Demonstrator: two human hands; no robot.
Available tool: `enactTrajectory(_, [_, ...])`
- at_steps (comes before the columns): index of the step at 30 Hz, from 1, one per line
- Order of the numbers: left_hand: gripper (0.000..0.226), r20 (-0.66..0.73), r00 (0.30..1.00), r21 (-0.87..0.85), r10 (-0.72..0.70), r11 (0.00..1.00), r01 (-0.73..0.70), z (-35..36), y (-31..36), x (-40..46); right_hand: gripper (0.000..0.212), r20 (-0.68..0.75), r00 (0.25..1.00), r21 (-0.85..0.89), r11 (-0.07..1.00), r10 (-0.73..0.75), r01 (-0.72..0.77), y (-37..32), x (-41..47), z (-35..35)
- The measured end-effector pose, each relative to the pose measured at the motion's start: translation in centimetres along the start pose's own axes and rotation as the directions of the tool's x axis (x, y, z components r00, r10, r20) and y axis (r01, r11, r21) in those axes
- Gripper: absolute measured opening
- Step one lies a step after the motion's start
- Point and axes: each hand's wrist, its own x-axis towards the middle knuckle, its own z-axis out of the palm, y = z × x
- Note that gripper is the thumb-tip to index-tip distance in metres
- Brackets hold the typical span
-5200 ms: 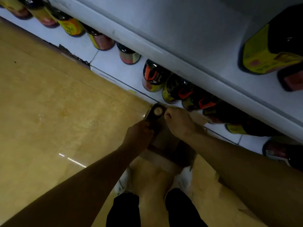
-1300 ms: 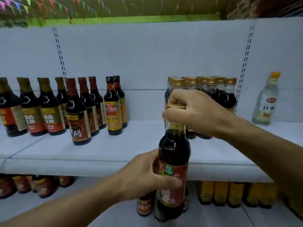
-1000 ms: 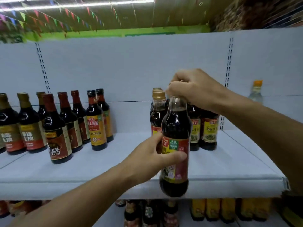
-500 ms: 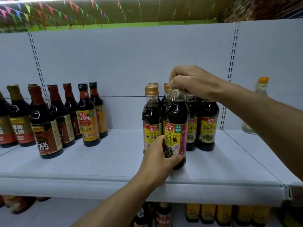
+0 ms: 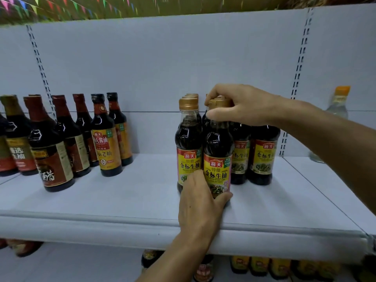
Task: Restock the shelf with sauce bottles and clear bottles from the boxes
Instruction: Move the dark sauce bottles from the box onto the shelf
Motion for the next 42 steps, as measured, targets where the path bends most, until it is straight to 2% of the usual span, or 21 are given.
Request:
enactTrajectory(6, [0.054,-0.018,1.000,-0.035,0.001,0.999,-0.002,0.0,-0.4,-0.2,0.029,0.001,0.999,-0.058,0.998,-0.036,0.036,0.3,0.3,0.3])
enactTrajectory(18, [0.033,0.036,0.999,0.062,-0.034,0.998,0.032,-0.1,-0.9,0.0,0.033,0.038,0.999,-0.072,0.997,-0.001,0.003,1.5,1.5,0.9])
enactTrajectory(23, [0.032,0.032,0.998,0.093,-0.052,0.994,0.049,0.0,-0.9,0.1,0.036,0.051,0.999,-0.095,0.995,0.016,-0.011,1.7,1.8,0.9])
enactTrajectory(33, [0.030,0.010,1.000,0.176,0.011,0.984,-0.013,0.3,-0.6,0.0,0.041,-0.003,0.998,-0.135,0.989,-0.064,0.063,1.8,1.2,1.2])
enactTrajectory(42, [0.023,0.005,1.000,0.229,0.008,0.973,-0.009,0.4,-0.5,-0.1,0.054,-0.070,0.991,-0.153,0.983,-0.113,0.101,2.4,1.2,2.2])
